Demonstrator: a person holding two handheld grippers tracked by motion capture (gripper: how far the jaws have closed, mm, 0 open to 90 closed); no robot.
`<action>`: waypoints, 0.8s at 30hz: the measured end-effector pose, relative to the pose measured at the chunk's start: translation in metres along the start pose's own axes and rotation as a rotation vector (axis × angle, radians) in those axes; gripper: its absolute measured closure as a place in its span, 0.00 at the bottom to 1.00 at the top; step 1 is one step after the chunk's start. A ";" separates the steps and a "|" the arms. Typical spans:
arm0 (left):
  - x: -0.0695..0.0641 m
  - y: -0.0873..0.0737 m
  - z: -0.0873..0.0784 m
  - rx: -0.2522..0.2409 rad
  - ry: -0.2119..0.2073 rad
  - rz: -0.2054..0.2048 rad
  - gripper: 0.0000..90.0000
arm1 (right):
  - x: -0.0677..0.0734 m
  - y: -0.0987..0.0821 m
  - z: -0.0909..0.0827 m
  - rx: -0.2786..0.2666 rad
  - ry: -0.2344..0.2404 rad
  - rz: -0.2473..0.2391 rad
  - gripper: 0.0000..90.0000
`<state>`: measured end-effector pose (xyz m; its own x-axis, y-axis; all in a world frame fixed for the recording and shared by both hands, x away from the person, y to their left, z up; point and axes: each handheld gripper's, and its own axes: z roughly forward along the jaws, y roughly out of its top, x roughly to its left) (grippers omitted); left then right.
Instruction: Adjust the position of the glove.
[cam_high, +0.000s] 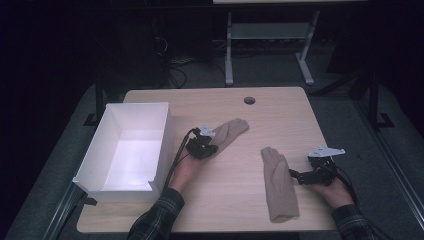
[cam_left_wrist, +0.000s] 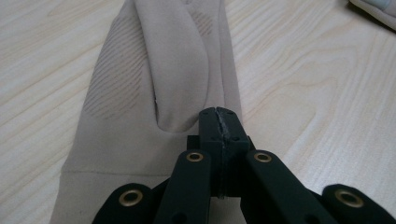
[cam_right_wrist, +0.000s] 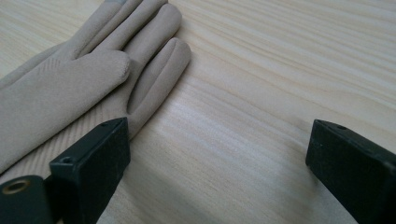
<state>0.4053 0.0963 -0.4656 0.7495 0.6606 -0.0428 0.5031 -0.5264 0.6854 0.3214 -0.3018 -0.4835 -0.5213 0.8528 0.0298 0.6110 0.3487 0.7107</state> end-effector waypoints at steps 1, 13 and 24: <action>0.000 0.000 0.000 0.003 -0.005 0.002 1.00 | 0.000 0.000 0.000 0.000 0.000 0.000 0.06; -0.011 -0.003 -0.004 0.022 -0.098 -0.017 1.00 | 0.000 0.000 0.000 0.000 0.001 0.001 0.06; -0.028 -0.004 -0.006 0.052 -0.170 0.028 1.00 | 0.000 0.000 0.000 0.000 0.000 0.000 0.06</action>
<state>0.3804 0.0830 -0.4626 0.8232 0.5476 -0.1498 0.4994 -0.5731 0.6497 0.3214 -0.3018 -0.4835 -0.5215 0.8527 0.0302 0.6114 0.3487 0.7104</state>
